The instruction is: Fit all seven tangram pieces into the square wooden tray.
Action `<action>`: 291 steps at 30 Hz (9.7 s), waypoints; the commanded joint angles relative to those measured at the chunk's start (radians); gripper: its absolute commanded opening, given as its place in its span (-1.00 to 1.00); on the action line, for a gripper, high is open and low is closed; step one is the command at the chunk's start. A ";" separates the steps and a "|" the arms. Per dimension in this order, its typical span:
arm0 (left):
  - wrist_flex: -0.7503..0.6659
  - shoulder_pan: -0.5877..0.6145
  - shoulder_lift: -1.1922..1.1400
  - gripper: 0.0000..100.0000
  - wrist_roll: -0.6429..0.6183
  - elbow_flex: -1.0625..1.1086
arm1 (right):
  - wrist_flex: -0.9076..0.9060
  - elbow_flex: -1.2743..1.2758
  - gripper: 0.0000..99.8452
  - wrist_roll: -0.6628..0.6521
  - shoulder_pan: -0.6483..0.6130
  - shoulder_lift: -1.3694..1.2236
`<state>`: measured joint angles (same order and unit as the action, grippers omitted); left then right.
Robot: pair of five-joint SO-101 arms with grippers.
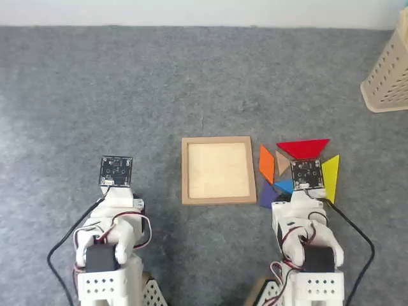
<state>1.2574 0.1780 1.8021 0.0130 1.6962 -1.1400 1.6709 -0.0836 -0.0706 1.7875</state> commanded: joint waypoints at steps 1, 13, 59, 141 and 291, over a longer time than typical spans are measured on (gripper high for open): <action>0.005 0.000 0.017 -0.98 -0.009 -0.012 | -0.007 0.014 -0.99 -0.014 0.008 -0.007; 0.005 0.000 0.017 -0.98 -0.009 -0.012 | -0.007 0.014 -0.99 -0.014 0.008 -0.007; 0.005 0.000 0.017 -0.98 -0.009 -0.012 | -0.188 -1.180 -0.40 -0.307 0.282 -1.437; 0.005 0.000 0.017 -0.98 -0.009 -0.012 | -0.220 -1.611 -0.55 0.092 0.209 -2.262; 0.005 0.002 0.017 -0.98 -0.009 -0.012 | -0.231 -1.324 -0.61 -0.396 0.458 -1.738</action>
<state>1.2574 0.1765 1.8021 0.0130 1.6962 -1.3364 0.3744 -0.4396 0.4005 -0.0706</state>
